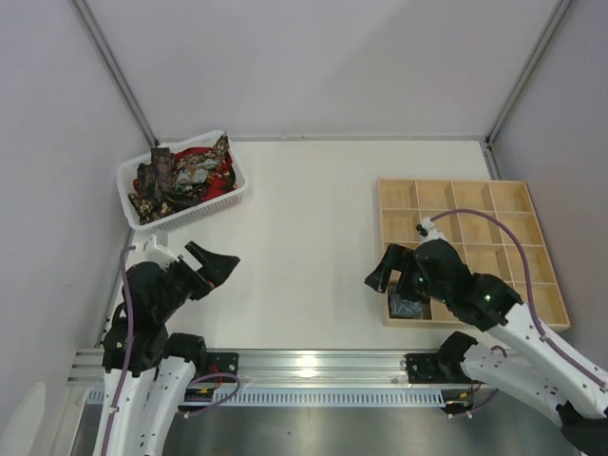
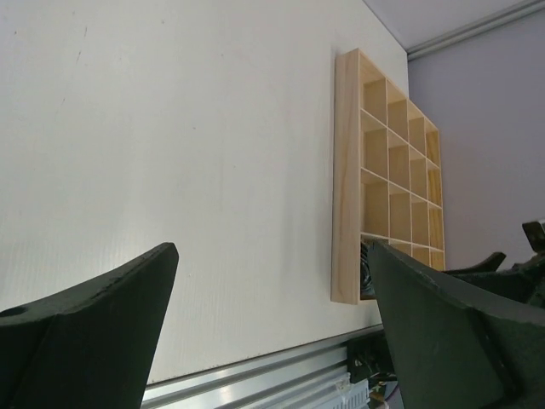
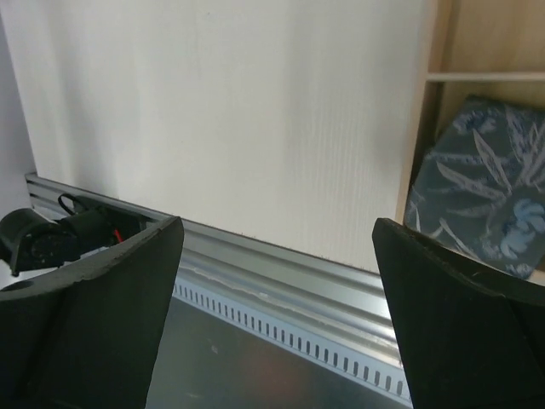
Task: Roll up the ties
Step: Grab a tie with the left arm
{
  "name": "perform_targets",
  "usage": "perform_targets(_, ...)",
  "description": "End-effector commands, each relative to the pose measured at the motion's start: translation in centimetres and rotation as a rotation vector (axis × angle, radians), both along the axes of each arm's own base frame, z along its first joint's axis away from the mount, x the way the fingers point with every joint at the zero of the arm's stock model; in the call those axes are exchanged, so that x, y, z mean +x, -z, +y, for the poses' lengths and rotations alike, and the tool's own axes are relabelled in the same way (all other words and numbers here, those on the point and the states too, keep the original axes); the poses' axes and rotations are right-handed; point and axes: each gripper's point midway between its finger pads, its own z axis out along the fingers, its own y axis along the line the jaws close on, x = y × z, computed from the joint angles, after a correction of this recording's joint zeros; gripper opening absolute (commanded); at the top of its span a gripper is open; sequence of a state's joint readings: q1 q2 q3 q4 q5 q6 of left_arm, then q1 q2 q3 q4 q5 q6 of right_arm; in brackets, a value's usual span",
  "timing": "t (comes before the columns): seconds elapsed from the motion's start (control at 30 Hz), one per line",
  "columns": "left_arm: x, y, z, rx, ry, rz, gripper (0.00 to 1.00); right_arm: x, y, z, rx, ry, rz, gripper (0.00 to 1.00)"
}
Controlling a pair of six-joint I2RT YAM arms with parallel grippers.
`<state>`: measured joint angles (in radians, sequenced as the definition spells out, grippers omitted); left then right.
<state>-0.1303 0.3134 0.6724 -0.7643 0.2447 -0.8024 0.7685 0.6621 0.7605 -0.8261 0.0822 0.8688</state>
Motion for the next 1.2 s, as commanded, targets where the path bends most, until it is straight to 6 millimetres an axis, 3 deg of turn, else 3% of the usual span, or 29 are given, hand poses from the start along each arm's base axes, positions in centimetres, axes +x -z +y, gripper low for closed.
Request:
perform_targets(0.0, -1.1, -2.7, -0.6, -0.029, 0.045, -0.071, 1.0, 2.8, -1.9, 2.7, -0.045, -0.107, -0.088, 1.0)
perform_targets(0.03, -1.2, -3.2, -0.8, -0.034, 0.054, -0.098, 1.0, 4.1, -3.9, 4.4, -0.006, -0.136, -0.147, 1.0)
perform_targets(0.07, -1.3, -3.5, -0.8, -0.03, 0.061, -0.113, 1.0, 4.6, -4.4, 5.6, 0.007, -0.177, -0.157, 1.0)
perform_targets(0.1, -1.4, -4.0, -0.8, -0.023, 0.069, -0.141, 1.0, 5.4, -3.6, 7.0, -0.025, -0.236, -0.141, 1.0)
perform_targets(0.13, -1.6, -4.2, -0.8, -0.012, 0.077, -0.156, 1.0, 6.6, -5.7, 8.8, 0.023, -0.262, -0.203, 0.98)
perform_targets(0.17, -1.6, -4.2, -0.7, 0.015, 0.084, -0.161, 1.0, 7.1, -6.3, 9.9, 0.038, -0.296, -0.212, 0.97)
perform_targets(0.2, -1.5, -4.7, -0.1, 0.039, 0.058, -0.169, 1.0, 8.3, -4.9, 11.1, 0.006, -0.312, -0.183, 0.97)
perform_targets(0.23, -1.7, -4.0, 0.4, 0.069, 0.04, -0.13, 1.0, 9.2, -5.5, 12.2, 0.018, -0.323, -0.203, 0.95)
perform_targets(0.27, -1.1, -3.4, 1.1, 0.122, 0.017, -0.094, 1.0, 10.2, -7.3, 13.7, 0.046, -0.342, -0.235, 0.94)
perform_targets(0.3, -0.7, -3.9, 2.3, 0.166, -0.04, -0.087, 0.98, 10.8, -7.4, 14.5, 0.048, -0.353, -0.232, 0.93)
perform_targets(0.33, -0.2, -3.0, 3.1, 0.235, -0.047, -0.033, 0.97, 11.8, -5.7, 15.7, 0.015, -0.374, -0.185, 0.93)
perform_targets(0.37, 0.3, -3.3, 3.5, 0.275, -0.054, -0.035, 0.95, 12.6, -7.8, 16.8, 0.037, -0.384, -0.214, 0.92)
perform_targets(0.4, 0.7, -4.4, 4.0, 0.309, -0.065, -0.05, 0.94, 13.0, -8.1, 17.3, 0.033, -0.393, -0.209, 0.91)
perform_targets(0.47, 2.3, -4.5, 6.0, 0.458, -0.1, -0.033, 0.93, 13.5, -6.5, 17.9, -0.003, -0.402, -0.141, 0.91)
perform_targets(0.5, 3.7, -4.3, 6.5, 0.522, -0.094, 0.005, 0.92, 13.8, -7.5, 18.3, 0.005, -0.403, -0.147, 0.91)
perform_targets(0.57, 5.6, -4.3, 8.6, 0.696, -0.103, 0.007, 0.91, 13.0, -7.0, 18.2, -0.001, -0.426, -0.096, 0.9)
perform_targets(0.63, 8.4, -4.2, 9.2, 0.861, -0.023, -0.027, 0.9, 11.7, -6.1, 17.7, -0.001, -0.445, -0.05, 0.9)
perform_targets(0.67, 9.2, -4.0, 9.4, 0.905, -0.009, -0.028, 0.89, 11.0, -6.9, 17.1, 0.014, -0.447, -0.058, 0.9)
perform_targets(0.7, 10.7, -3.8, 9.8, 0.958, 0.002, -0.029, 0.88, 10.0, -5.2, 16.3, -0.002, -0.45, -0.019, 0.9)
perform_targets(0.73, 11.6, -3.4, 10.3, 1.054, 0.051, -0.033, 0.87, 9.2, -5.1, 15.9, 0.007, -0.456, -0.012, 0.9)
perform_targets(0.77, 12.4, -3.1, 10.0, 1.086, 0.095, -0.046, 0.86, 8.4, -6.0, 15.2, 0.031, -0.449, -0.027, 0.9)
perform_targets(0.8, 13.5, -3.4, 9.7, 1.112, 0.128, -0.085, 0.84, 7.7, -5.6, 14.6, 0.033, -0.445, -0.013, 0.9)
perform_targets(0.83, 14.6, -2.5, 9.5, 1.178, 0.208, -0.089, 0.83, 6.6, -4.1, 13.7, 0.026, -0.442, 0.032, 0.9)
perform_targets(1.0, 18.5, -1.6, 8.5, 1.223, 0.396, -0.148, 0.63, 2.9, -4.1, 10.8, 0.061, -0.438, 0.058, 0.91)
perform_targets(1.03, 19.4, 0.1, 8.6, 1.25, 0.455, -0.098, 0.61, 2.6, -3.9, 10.2, 0.046, -0.431, 0.059, 0.91)
perform_targets(1.1, 20.9, -0.8, 9.6, 1.288, 0.41, -0.072, 0.63, 2.1, -4.2, 8.7, 0.02, -0.426, 0.041, 0.92)
perform_targets(1.17, 22.5, -0.2, 9.5, 1.293, 0.431, -0.047, 0.68, 2.5, -4.1, 7.4, 0.006, -0.391, 0.041, 0.92)
